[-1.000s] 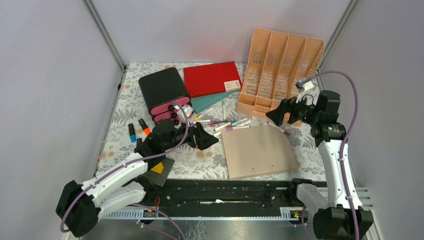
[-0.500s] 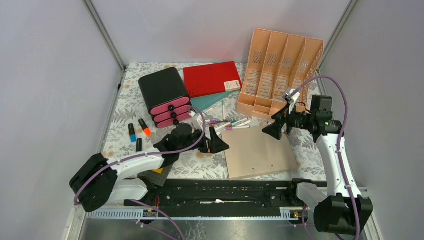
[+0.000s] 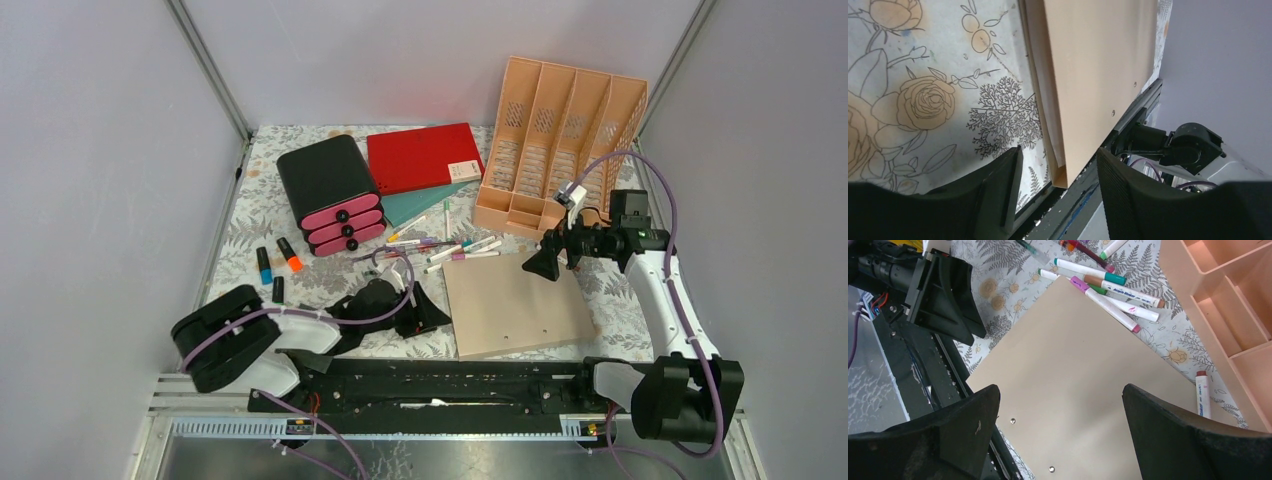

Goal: Organize the desk
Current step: Pick up the folder from the center of the board.

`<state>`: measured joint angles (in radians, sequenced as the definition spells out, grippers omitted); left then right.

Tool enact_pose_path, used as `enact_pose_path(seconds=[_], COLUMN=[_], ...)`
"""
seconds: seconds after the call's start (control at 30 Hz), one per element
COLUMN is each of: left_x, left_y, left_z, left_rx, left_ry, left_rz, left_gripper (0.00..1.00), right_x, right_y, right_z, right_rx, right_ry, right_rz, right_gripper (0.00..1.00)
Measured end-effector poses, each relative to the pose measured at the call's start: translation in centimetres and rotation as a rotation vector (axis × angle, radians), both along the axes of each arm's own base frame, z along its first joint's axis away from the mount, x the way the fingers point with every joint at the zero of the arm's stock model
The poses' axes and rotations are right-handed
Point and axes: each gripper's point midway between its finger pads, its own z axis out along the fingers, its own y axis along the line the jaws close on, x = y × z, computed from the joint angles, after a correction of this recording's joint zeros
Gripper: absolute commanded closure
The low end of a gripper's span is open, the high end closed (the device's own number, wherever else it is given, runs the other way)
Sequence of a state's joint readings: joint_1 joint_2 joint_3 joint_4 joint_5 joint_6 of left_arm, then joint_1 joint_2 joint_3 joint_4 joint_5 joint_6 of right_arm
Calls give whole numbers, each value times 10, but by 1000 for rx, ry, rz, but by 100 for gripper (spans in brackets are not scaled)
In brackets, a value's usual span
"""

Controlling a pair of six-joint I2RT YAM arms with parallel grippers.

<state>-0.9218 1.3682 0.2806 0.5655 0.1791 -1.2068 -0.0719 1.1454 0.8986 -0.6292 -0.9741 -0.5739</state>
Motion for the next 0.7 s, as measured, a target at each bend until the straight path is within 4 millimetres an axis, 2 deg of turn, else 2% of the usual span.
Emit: enact_pose_path(seconds=[0.2, 0.33, 0.53, 0.7], left_x=[0, -5, -14, -15], left_y=[-11, -19, -30, -35], left_z=[-17, -18, -14, -15], left_rx=[-31, -61, -99, -123], left_ry=[71, 86, 93, 103], left_rz=[9, -1, -28, -28], left_gripper=[57, 60, 71, 73], right_x=[-3, -2, -1, -1], right_y=[2, 0, -1, 0], right_z=[-6, -9, -12, -12], right_rx=[-25, -42, -50, -51], right_ry=[12, 12, 18, 15], right_rz=[15, 11, 11, 14], right_gripper=[0, 0, 0, 0])
